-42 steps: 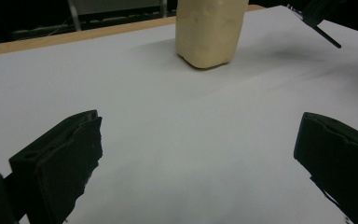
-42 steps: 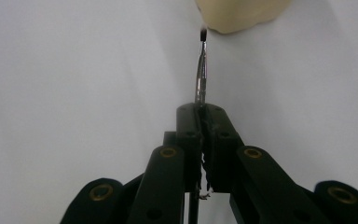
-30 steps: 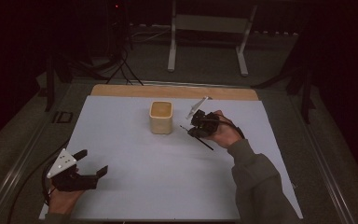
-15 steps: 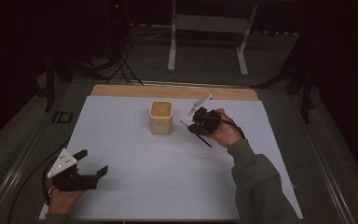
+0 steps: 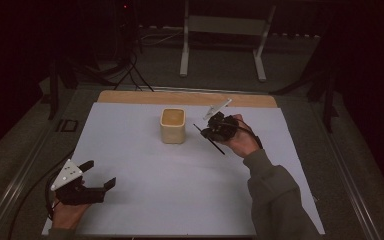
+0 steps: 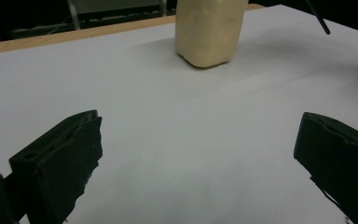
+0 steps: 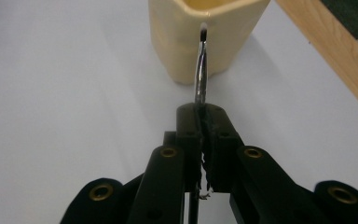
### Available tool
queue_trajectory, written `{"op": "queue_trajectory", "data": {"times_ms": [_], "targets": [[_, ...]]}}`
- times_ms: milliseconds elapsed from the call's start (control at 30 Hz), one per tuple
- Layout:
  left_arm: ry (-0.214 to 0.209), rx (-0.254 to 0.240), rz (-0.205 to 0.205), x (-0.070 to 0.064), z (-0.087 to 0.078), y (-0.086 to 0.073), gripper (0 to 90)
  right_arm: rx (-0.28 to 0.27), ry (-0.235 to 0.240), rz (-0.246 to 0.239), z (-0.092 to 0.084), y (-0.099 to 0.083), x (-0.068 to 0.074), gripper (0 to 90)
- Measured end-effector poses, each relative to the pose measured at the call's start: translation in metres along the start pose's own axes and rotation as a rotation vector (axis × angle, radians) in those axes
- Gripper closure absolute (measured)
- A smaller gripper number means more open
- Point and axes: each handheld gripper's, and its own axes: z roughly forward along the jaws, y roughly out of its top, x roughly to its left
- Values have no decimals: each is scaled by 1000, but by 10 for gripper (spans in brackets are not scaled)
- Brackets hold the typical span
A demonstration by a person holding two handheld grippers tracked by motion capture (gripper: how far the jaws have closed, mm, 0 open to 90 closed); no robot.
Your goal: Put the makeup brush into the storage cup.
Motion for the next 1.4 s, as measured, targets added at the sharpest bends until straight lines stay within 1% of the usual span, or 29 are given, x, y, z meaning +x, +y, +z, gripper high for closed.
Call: {"op": "queue_trajectory", "data": {"times_ms": [33,300,567,733,900,1100,1400], "targets": [[0,1,0,0,0,0,18,-16,-8,3,-1,1,0,856],[-1,0,0,0,0,0,18,-56,-16,19,-3,2,-1,855],[-1,1,-1,0,0,0,18,-94,-17,40,-6,4,-2,856],[-2,-2,-3,0,0,0,18,-125,-7,59,-8,5,-2,855],[-3,0,0,0,0,0,18,-144,-22,62,-11,5,-3,856],[-2,0,-2,0,0,0,18,-185,-22,82,-14,6,-4,855],[-2,-2,-2,0,0,0,18,-228,-21,111,-15,9,-4,855]]}}
